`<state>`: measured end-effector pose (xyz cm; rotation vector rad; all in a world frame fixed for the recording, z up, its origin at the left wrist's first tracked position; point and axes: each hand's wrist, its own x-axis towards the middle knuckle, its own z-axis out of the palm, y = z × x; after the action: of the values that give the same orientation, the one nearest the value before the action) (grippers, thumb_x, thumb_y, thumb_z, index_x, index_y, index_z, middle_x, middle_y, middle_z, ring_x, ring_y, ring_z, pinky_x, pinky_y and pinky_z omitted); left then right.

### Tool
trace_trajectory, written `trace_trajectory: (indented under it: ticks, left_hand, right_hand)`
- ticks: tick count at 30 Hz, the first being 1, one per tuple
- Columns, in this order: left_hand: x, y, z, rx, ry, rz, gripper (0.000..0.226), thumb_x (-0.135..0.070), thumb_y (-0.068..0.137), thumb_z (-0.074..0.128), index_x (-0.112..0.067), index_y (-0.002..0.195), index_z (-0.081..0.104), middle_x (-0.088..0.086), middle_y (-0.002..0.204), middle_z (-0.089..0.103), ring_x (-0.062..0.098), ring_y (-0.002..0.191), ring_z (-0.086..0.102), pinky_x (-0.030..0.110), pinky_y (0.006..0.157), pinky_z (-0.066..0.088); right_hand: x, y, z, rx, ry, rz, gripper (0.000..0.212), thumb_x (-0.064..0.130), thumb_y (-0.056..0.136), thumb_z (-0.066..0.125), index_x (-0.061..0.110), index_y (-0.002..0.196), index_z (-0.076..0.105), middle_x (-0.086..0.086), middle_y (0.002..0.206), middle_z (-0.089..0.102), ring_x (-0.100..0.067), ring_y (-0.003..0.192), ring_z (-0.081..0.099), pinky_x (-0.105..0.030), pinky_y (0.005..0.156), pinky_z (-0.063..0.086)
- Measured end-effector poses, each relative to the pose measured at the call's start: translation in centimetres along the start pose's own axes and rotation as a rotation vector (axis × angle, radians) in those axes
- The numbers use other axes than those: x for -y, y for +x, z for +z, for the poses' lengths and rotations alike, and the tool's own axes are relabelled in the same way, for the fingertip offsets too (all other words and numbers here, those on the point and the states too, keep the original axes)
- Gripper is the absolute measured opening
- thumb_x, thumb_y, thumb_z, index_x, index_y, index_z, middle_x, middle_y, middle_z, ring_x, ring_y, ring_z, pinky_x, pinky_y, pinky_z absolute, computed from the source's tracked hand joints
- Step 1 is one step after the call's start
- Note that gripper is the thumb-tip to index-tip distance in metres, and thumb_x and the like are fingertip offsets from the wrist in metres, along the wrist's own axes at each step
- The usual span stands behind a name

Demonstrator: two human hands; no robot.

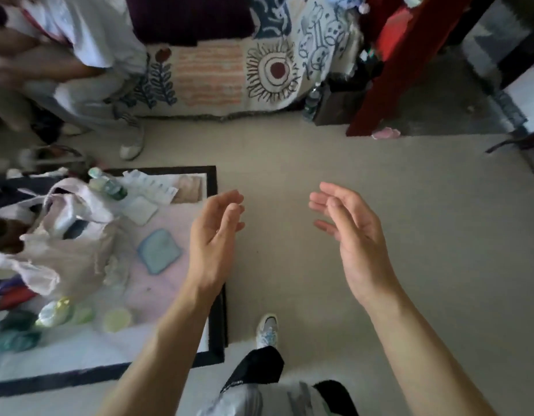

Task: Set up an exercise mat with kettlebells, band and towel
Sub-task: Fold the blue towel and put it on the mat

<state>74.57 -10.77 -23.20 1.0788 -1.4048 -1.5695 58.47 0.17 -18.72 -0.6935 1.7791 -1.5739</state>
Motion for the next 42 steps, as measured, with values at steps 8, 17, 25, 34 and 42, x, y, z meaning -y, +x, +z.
trace_trajectory:
  ticks: [8,17,25,34,42]
  left_hand:
    - [2.8,0.7,-7.4,-0.414,0.120,-0.107,0.024,-0.018,0.105,0.053,-0.009,0.124,0.064,0.004,0.121,0.069,0.018,0.109,0.068,0.049,0.095,0.057]
    - [6.1,1.4,-8.9,-0.781,0.253,-0.310,0.024,-0.021,0.103,0.055,-0.017,0.126,0.063,-0.006,0.120,0.068,0.014,0.109,0.067,0.044,0.097,0.057]
    - [11.9,5.0,-9.8,-1.052,0.206,-0.503,0.028,-0.025,0.101,0.057,-0.018,0.128,0.062,-0.003,0.119,0.069,0.012,0.102,0.068,0.025,0.088,0.055]
    - [29.0,10.7,-13.9,-1.194,0.029,-0.618,0.024,-0.028,0.100,0.060,-0.025,0.124,0.063,-0.016,0.115,0.069,-0.011,0.096,0.065,0.005,0.076,0.049]
    - [44.6,13.9,-19.0,-1.139,0.000,-0.847,0.061,-0.036,0.097,0.060,-0.012,0.150,0.041,0.003,0.148,0.052,0.022,0.127,0.057,0.037,0.108,0.047]
  right_hand:
    - [-2.3,7.2,10.1,0.492,-0.045,0.072,0.042,0.038,0.096,0.054,0.017,0.131,0.062,0.001,0.117,0.073,-0.012,0.116,0.068,-0.041,0.103,0.053]
    - [-5.9,17.0,17.4,0.805,-0.106,0.194,0.041,0.047,0.094,0.053,0.021,0.124,0.065,-0.002,0.116,0.073,-0.014,0.112,0.069,-0.037,0.096,0.054]
    - [-12.5,22.2,27.9,1.093,-0.243,0.222,0.043,0.051,0.089,0.059,0.025,0.122,0.064,0.001,0.121,0.070,-0.011,0.116,0.066,-0.033,0.099,0.053]
    - [-31.5,21.5,34.4,1.061,-0.528,0.317,0.013,0.027,0.100,0.062,0.026,0.112,0.066,-0.003,0.117,0.071,-0.016,0.113,0.067,-0.049,0.107,0.051]
    - [-45.9,23.3,39.5,0.997,-0.846,0.177,0.040,0.033,0.095,0.065,0.020,0.132,0.056,-0.001,0.127,0.062,-0.017,0.114,0.060,-0.040,0.108,0.048]
